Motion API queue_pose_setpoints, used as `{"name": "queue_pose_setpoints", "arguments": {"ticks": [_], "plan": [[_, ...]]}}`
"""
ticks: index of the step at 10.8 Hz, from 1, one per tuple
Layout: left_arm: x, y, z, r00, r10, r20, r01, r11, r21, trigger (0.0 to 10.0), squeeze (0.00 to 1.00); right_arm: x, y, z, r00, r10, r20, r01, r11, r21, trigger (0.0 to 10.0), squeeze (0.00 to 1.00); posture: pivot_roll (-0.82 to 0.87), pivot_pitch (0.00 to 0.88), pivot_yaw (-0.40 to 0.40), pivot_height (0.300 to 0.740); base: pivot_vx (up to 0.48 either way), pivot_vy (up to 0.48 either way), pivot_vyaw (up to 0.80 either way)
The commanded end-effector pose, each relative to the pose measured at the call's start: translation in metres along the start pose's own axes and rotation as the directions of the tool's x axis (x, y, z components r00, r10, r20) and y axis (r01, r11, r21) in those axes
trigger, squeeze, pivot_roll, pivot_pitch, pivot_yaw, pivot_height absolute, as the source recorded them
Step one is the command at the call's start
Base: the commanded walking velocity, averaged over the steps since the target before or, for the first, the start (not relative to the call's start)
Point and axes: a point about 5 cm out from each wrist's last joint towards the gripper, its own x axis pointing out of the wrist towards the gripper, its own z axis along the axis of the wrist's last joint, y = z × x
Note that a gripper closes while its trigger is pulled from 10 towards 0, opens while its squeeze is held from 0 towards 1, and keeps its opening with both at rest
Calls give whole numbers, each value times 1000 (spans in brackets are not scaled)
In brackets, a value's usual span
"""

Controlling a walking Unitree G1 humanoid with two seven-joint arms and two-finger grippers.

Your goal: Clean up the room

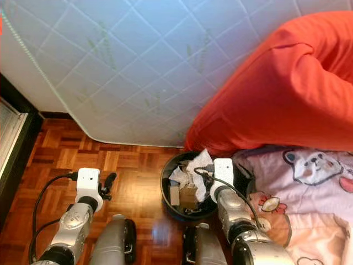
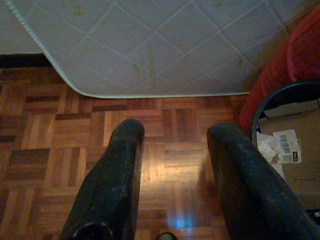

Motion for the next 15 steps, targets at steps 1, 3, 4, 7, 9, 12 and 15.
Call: {"name": "queue_pose_setpoints", "arguments": {"ticks": [1, 3, 4, 7, 9, 12, 15], "plan": [[-7, 0, -12, 999, -3, -52, 2, 1000, -10, 10000, 0, -2, -4, -10, 999, -20, -48, 19, 1000, -15, 10000, 0, 188, 341, -74, 656, 0, 0, 0], [-7, 1, -13, 999, -5, -54, 4, 1000, -10, 10000, 0, -3, -7, -15, 995, -43, -92, 38, 998, -51, 10000, 0, 193, 341, -74, 656, 0, 0, 0], [-7, 1, -13, 999, -5, -53, 4, 1000, -10, 10000, 0, -3, -6, -17, 994, -29, -104, 24, 999, -42, 10000, 933, 192, 340, -73, 656, 0, 0, 0], [-7, 1, -12, 999, -7, -50, 6, 1000, -11, 10000, 0, -4, -4, -23, 990, -15, -143, 7, 998, -59, 10000, 1000, 194, 339, -72, 656, 0, 0, 0], [-6, 2, -11, 999, -5, -50, 5, 1000, -9, 10000, 0, -3, -5, -21, 990, -17, -141, 9, 998, -63, 10000, 1000, 196, 336, -70, 656, 0, 0, 0], [-6, 2, -10, 999, -8, -50, 7, 1000, -9, 10000, 0, -3, -10, -19, 989, -66, -130, 50, 992, -119, 10000, 0, 198, 333, -68, 656, 0, 0, 0], [-5, 2, -10, 999, -10, -49, 10, 1000, -7, 10000, 0, -4, -8, -23, 988, -45, -151, 32, 996, -89, 10000, 1000, 199, 334, -68, 656, 0, 0, 0]]}}
